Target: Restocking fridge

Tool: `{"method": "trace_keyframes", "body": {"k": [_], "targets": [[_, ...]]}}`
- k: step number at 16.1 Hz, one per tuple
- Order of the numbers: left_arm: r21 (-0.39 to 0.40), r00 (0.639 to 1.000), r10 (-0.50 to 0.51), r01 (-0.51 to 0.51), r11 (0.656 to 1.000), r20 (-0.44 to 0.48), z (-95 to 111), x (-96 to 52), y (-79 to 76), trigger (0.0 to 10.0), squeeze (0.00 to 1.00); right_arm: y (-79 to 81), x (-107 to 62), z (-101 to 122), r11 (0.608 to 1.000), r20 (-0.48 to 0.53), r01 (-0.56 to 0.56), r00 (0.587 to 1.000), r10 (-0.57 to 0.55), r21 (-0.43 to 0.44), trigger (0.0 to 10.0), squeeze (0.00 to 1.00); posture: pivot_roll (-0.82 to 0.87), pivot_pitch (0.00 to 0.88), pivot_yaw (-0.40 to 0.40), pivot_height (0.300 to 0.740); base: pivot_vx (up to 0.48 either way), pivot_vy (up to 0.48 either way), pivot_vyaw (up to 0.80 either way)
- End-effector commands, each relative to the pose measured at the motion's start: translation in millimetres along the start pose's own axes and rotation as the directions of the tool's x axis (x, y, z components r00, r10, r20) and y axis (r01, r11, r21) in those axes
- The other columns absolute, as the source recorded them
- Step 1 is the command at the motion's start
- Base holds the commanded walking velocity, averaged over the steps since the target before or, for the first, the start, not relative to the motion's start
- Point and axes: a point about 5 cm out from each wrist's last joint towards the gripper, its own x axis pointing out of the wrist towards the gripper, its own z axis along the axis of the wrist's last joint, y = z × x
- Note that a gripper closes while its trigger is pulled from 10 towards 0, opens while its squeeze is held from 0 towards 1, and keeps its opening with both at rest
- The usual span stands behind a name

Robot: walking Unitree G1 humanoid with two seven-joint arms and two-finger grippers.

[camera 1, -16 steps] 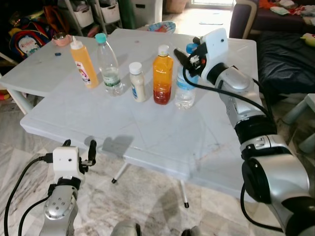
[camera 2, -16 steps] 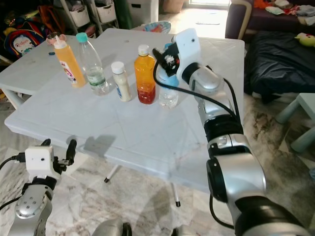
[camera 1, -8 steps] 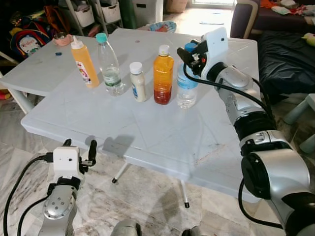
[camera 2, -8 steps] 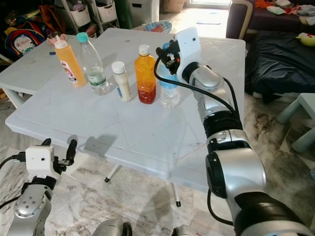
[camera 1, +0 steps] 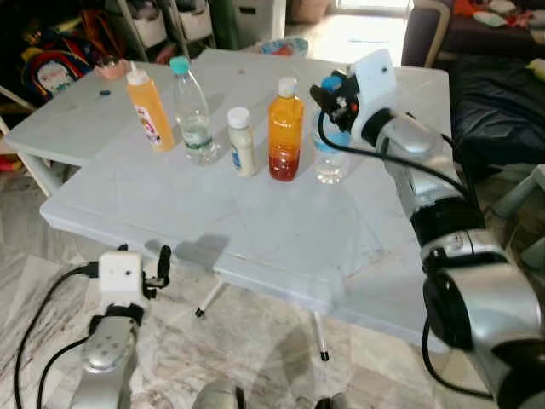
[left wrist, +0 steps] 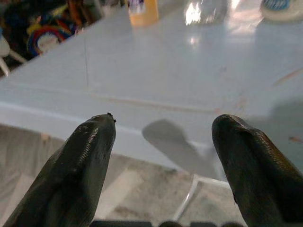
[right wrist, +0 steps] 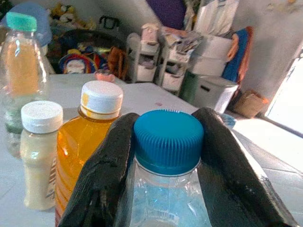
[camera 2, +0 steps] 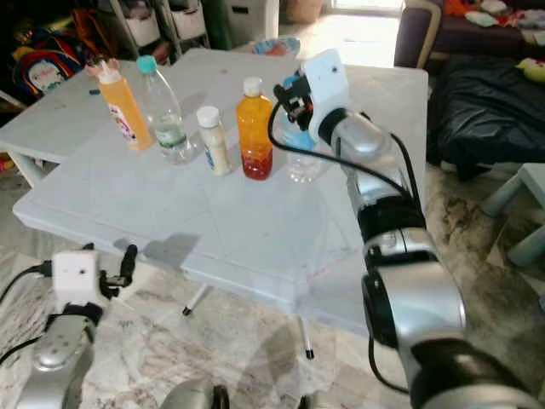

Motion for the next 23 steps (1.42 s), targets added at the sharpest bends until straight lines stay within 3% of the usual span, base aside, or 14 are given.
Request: {"method": "trace_keyframes", "body": {"k": [1,3,4,5,7,10,11,14,23], "targets": [[0.004,1.0,0.006,-0.006,1.0,-0.021,-3,1.0,1.5,10.0,0.0,2.6,-8.0,-11,1.0,-0.03,0.02,0.999,-0.019,0.02,0.0,0.0,0.11,0.045,0.079,0.74,0.0,0.0,0.0],[-0.005,1.0,0.013,-0.013,1.0,-0.009,-1,3.6,2.6,10.0,0.0,11.5,-23.4,-15,0.997,0.036,0.046,0.998,-0.048,0.07,0.0,0.0,0.1,0.04,0.078,0.74,0.0,0.0,0.0],[-0.003,1.0,0.013,-0.013,1.0,-0.011,-1,4.2,1.3,10.0,0.0,15.8,-32.9,-21,0.992,0.051,0.073,0.996,-0.078,0.101,6.3,0.0,0.1,0.031,0.073,0.74,0.0,0.0,0.0],[-0.007,1.0,0.01,-0.01,1.0,-0.013,-1,5.1,-0.6,10.0,0.0,18.7,-42.7,-30,0.977,0.038,0.133,0.989,-0.141,0.165,10.0,0.0,0.1,0.024,0.068,0.74,0.0,0.0,0.0],[-0.01,1.0,0.007,-0.007,1.0,-0.021,-3,5.1,-3.2,10.0,0.0,21.8,-56.4,-33,0.963,0.059,0.21,0.973,-0.222,0.169,10.0,0.0,0.1,0.005,0.062,0.74,0.0,0.0,0.0],[-0.015,1.0,0.009,-0.009,1.0,-0.023,-4,7.6,-4.2,10.0,0.0,15.7,-79.2,-49,0.906,-0.01,0.382,0.922,-0.387,0.182,10.0,0.0,0.09,0.0,0.057,0.74,-0.29,0.0,0.0],[-0.019,1.0,0.011,-0.012,1.0,-0.018,-4,10.3,-4.1,10.0,0.0,17.3,-85.8,-54,0.891,-0.038,0.406,0.912,-0.408,0.204,10.0,0.0,0.08,0.0,0.056,0.74,-0.319,0.0,0.0],[-0.027,1.0,0.017,-0.017,0.999,0.007,3,19.4,-6.9,10.0,0.0,32.0,-101.2,-62,0.906,-0.054,0.371,0.928,-0.368,0.203,10.0,0.0,0.07,0.0,0.048,0.74,-0.325,0.0,0.0],[-0.031,0.999,0.046,-0.046,0.998,0.015,-1,27.6,-4.1,10.0,0.0,40.5,-90.0,-37,0.915,0.049,0.338,0.933,-0.357,0.218,10.0,0.0,0.05,0.0,0.028,0.74,-0.328,0.0,0.0]]}}
